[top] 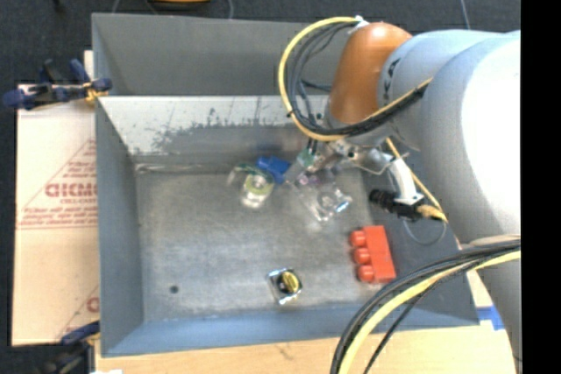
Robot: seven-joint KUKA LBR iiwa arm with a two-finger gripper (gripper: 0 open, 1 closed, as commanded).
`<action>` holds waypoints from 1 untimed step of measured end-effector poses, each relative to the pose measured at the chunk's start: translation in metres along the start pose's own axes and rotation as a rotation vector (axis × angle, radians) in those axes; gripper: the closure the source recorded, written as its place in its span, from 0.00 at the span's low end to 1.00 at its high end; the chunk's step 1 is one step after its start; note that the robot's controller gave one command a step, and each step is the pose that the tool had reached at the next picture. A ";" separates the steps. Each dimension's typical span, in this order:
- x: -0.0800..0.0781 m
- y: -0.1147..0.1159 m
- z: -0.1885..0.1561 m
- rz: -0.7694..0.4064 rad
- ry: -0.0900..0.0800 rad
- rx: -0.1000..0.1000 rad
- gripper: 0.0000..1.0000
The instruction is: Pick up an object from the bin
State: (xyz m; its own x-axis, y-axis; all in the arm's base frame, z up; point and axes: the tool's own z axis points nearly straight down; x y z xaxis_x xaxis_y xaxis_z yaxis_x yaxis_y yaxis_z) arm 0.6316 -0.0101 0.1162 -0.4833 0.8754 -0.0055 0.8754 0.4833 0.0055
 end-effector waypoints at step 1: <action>-0.002 0.001 -0.033 -0.006 0.002 0.001 1.00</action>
Offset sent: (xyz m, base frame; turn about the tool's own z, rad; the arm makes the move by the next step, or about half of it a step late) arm -0.0001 0.0001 0.0299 0.0000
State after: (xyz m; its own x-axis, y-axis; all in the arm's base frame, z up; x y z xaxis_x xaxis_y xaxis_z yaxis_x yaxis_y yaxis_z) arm 0.6331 -0.0111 0.1491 -0.4882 0.8727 -0.0036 0.8727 0.4882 0.0049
